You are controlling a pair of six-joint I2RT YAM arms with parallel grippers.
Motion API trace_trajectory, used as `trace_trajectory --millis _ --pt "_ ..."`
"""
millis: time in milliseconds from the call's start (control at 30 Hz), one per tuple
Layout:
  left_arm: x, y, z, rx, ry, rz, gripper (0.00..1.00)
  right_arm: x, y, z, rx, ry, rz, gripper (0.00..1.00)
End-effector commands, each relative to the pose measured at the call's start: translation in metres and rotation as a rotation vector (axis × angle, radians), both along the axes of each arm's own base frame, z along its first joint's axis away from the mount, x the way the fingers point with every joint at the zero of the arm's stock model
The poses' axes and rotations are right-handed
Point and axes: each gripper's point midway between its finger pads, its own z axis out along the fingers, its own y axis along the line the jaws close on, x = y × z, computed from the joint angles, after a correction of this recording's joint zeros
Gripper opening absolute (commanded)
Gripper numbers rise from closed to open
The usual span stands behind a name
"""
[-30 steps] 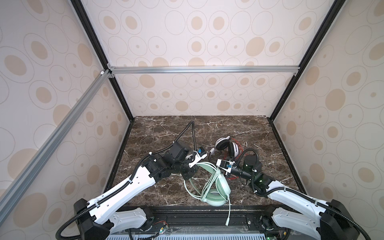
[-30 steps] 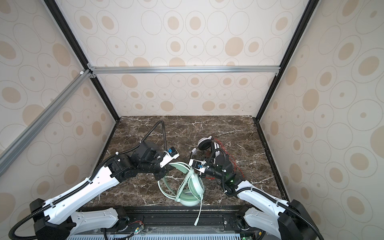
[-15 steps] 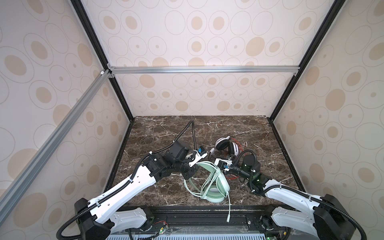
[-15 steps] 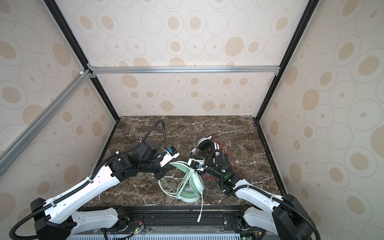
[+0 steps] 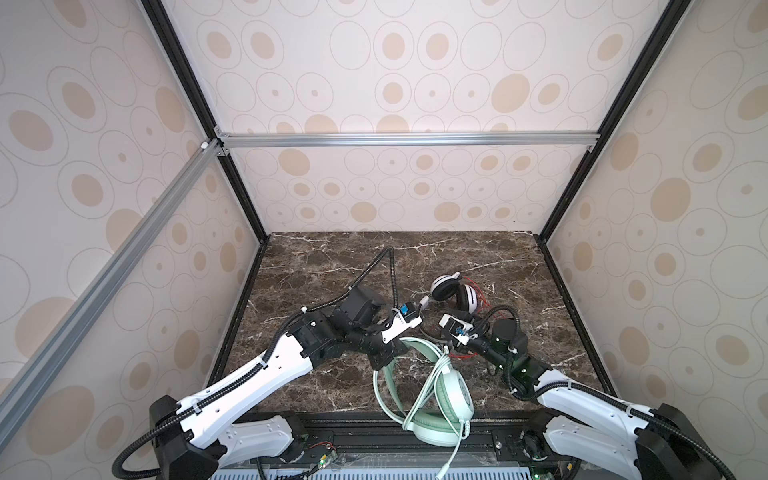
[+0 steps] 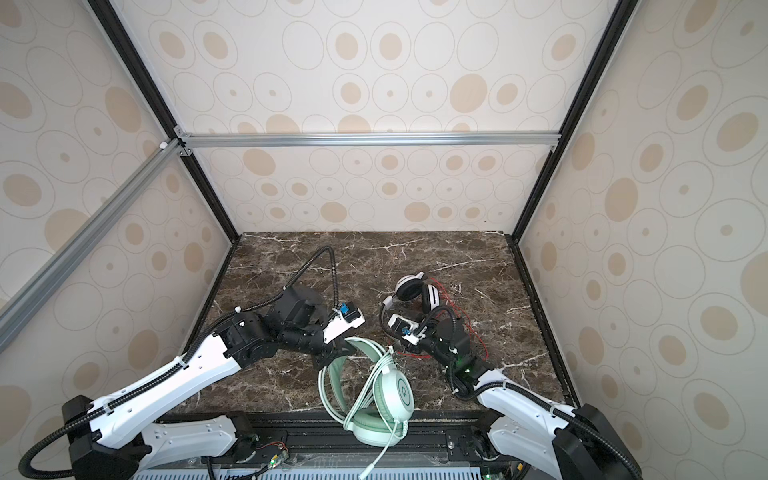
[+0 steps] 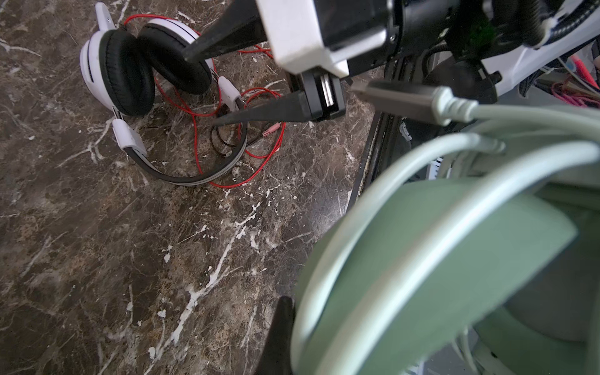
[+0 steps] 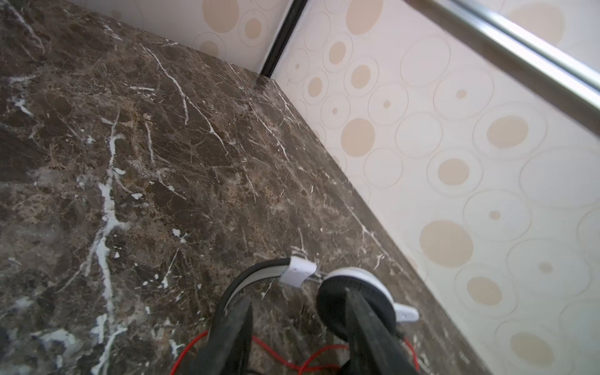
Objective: Wrap the headphones
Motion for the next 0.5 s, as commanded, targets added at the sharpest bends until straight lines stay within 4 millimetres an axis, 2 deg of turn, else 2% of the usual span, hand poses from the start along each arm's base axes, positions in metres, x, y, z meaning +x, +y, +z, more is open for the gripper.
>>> trace_trajectory --millis 0,67,133,200,367,467 --pt "-0.007 -0.012 0.022 -0.097 0.006 -0.038 0.00 0.011 -0.023 0.009 0.130 0.024 -0.162 0.57" --pt "-0.005 -0.014 0.019 -0.095 0.010 -0.039 0.00 0.021 -0.046 0.007 0.201 0.069 -0.325 0.70" --pt "-0.003 -0.016 0.014 -0.089 0.016 -0.036 0.00 0.033 -0.081 0.006 0.267 0.117 -0.551 0.82" --pt "0.002 -0.016 0.011 -0.077 0.008 -0.016 0.00 0.035 -0.099 0.000 0.281 0.192 -0.648 0.83" --pt "0.043 -0.013 0.004 -0.038 0.000 0.129 0.00 0.029 -0.119 -0.005 0.383 0.346 -0.761 0.89" --pt "0.082 -0.009 0.004 -0.027 -0.021 0.247 0.00 0.021 -0.125 -0.013 0.407 0.422 -0.810 0.89"
